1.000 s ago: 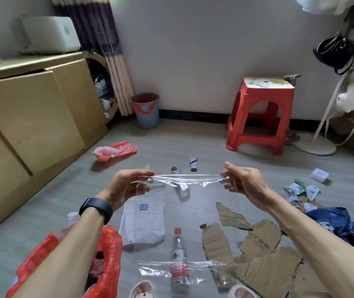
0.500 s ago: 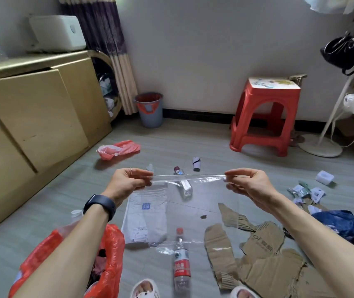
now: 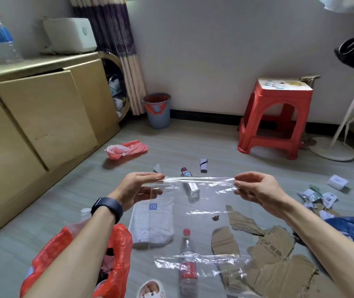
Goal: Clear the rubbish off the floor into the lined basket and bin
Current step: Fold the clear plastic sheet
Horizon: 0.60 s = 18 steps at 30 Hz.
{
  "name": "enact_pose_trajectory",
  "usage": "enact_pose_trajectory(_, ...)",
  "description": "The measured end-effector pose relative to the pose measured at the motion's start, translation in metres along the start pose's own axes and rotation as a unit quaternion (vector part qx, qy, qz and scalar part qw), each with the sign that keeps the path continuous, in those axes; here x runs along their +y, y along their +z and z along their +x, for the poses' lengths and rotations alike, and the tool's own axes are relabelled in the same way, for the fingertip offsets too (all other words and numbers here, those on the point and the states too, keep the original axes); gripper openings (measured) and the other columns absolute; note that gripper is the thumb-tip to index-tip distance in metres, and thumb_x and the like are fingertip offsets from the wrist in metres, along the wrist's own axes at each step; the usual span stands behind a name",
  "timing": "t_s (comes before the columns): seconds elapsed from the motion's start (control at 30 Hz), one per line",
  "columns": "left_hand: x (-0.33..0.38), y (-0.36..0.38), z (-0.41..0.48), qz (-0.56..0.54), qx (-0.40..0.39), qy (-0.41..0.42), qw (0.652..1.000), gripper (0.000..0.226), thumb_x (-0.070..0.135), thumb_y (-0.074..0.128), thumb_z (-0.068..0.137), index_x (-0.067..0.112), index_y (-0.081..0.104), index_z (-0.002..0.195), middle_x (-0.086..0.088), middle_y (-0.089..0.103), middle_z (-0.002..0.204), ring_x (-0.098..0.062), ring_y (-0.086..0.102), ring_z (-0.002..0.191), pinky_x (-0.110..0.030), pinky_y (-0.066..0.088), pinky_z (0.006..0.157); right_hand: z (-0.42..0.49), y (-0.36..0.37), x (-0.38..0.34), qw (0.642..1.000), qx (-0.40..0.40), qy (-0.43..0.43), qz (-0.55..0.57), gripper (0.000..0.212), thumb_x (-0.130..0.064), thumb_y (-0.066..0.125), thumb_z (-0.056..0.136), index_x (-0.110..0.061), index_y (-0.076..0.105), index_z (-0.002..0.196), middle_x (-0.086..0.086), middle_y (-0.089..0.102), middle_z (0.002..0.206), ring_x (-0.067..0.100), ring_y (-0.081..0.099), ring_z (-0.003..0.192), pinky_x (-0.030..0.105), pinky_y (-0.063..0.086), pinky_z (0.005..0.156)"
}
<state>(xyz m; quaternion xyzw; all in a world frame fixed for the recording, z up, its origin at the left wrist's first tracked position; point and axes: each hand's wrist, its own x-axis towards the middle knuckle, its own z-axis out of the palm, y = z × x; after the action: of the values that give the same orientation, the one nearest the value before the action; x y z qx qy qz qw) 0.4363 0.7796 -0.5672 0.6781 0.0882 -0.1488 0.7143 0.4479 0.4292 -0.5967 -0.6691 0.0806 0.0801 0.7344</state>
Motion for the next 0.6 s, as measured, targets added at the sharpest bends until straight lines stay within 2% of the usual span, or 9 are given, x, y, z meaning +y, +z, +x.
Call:
enact_pose_trajectory(0.07,-0.002,0.003,0.001,0.022,0.017,0.023,0.999,0.022,0.006,0.079,0.075,0.009,0.071,0.096,-0.011,0.073,0.085,-0.022,0.071,0.065,-0.025,0.057,0.058,0.000,-0.001,-0.002,1.000,-0.001,0.000,0.030,0.030,0.003,0.076,0.078,-0.010,0.069,0.105,0.015,0.075,0.095,0.030,0.074,0.078,0.026,0.059,0.060)
enact_pose_trajectory(0.13,-0.004,0.004,0.004,0.026,0.041,0.046,0.998,0.029,-0.008,0.073,0.079,0.012,0.065,0.098,-0.009,0.070,0.079,-0.021,0.069,0.061,-0.026,0.058,0.058,0.000,0.001,-0.004,0.999,-0.009,0.011,0.046,0.034,0.006,0.074,0.078,-0.012,0.069,0.106,0.013,0.076,0.095,0.029,0.074,0.079,0.026,0.059,0.061)
enact_pose_trajectory(0.23,-0.005,0.002,0.006,0.022,0.048,0.057,0.997,0.031,-0.018,0.063,0.081,0.010,0.069,0.095,-0.009,0.068,0.076,-0.019,0.067,0.061,-0.023,0.056,0.062,0.003,-0.001,-0.002,0.995,-0.014,0.037,0.088,0.022,0.012,0.067,0.081,0.002,0.073,0.099,0.019,0.074,0.095,0.030,0.074,0.079,0.026,0.060,0.064)
enact_pose_trajectory(0.3,-0.006,0.001,0.006,0.029,0.049,0.057,0.997,0.030,-0.020,0.058,0.082,0.006,0.071,0.088,-0.010,0.071,0.074,-0.020,0.068,0.064,-0.020,0.056,0.061,0.002,-0.004,-0.001,0.994,-0.021,0.051,0.097,0.019,0.010,0.064,0.084,0.003,0.072,0.100,0.022,0.074,0.097,0.035,0.074,0.084,0.027,0.060,0.065)
enact_pose_trajectory(0.47,-0.007,-0.002,0.003,0.031,0.026,0.006,0.999,0.022,0.000,0.057,0.091,0.013,0.073,0.097,-0.013,0.076,0.092,-0.022,0.070,0.060,-0.021,0.052,0.049,0.000,-0.006,0.000,0.997,-0.027,0.064,0.029,0.017,0.004,0.063,0.088,-0.002,0.075,0.097,0.019,0.074,0.092,0.033,0.074,0.073,0.026,0.058,0.053)
enact_pose_trajectory(0.53,-0.007,-0.004,0.004,0.025,0.012,-0.015,1.000,0.022,0.008,0.059,0.085,0.012,0.073,0.103,-0.012,0.075,0.096,-0.023,0.070,0.063,-0.023,0.053,0.054,0.001,-0.006,-0.002,0.996,-0.028,0.068,0.052,0.019,0.002,0.058,0.086,0.002,0.075,0.095,0.021,0.074,0.095,0.034,0.074,0.078,0.027,0.059,0.056)
enact_pose_trajectory(0.6,-0.007,-0.006,0.005,0.003,0.005,-0.021,1.000,0.024,0.016,0.064,0.083,0.010,0.073,0.104,-0.010,0.075,0.099,-0.023,0.071,0.069,-0.025,0.054,0.061,0.000,-0.004,-0.003,0.994,-0.039,0.069,0.072,0.021,-0.006,0.064,0.086,0.004,0.072,0.101,0.023,0.073,0.100,0.038,0.073,0.089,0.030,0.060,0.062)
